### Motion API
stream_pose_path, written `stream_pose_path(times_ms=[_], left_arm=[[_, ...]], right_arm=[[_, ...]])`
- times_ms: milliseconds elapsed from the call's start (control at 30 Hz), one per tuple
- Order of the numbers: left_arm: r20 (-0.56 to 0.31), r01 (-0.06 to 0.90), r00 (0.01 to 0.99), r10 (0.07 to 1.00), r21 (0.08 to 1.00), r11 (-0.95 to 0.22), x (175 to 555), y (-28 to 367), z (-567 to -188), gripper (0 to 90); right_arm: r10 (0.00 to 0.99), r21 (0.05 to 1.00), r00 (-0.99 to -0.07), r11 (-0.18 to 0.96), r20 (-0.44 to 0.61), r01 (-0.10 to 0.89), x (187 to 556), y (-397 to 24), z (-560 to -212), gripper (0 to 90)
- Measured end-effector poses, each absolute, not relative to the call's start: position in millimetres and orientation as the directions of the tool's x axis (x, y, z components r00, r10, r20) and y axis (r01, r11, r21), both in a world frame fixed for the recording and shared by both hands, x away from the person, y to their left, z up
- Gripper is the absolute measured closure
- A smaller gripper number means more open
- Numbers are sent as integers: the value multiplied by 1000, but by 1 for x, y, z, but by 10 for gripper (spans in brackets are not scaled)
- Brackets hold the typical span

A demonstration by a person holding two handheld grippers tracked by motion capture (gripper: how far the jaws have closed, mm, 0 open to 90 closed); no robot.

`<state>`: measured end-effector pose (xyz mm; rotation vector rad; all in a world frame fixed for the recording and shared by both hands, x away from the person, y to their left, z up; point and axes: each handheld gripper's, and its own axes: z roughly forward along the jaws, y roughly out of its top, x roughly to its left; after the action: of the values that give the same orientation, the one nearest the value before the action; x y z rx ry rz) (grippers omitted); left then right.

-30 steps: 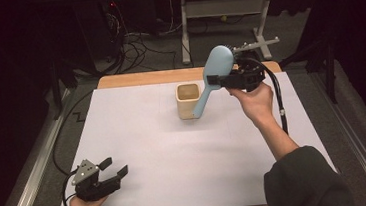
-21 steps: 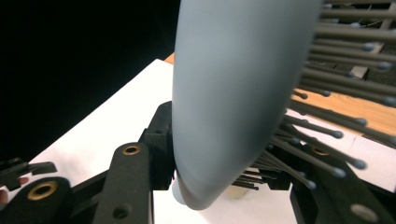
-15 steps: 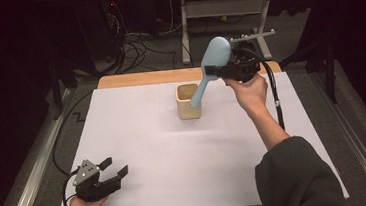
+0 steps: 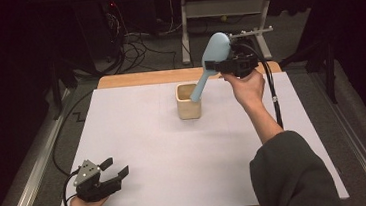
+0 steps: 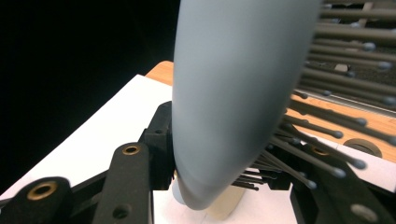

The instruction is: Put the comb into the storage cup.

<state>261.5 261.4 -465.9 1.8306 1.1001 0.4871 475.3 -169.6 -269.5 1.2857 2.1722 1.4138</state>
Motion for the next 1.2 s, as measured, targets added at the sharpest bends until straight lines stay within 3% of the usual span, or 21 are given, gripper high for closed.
stream_pose_path(times_ms=[700, 1200], left_arm=[[-121, 481, 528, 841, 859, -178, 261, 262, -465, 322], [-111, 471, 532, 839, 862, -185, 260, 262, -464, 321]], right_arm=[[820, 822, -529, 137, 219, 553, 497, -155, -284, 559], [820, 810, -544, 193, 177, 554, 500, -135, -297, 557]])
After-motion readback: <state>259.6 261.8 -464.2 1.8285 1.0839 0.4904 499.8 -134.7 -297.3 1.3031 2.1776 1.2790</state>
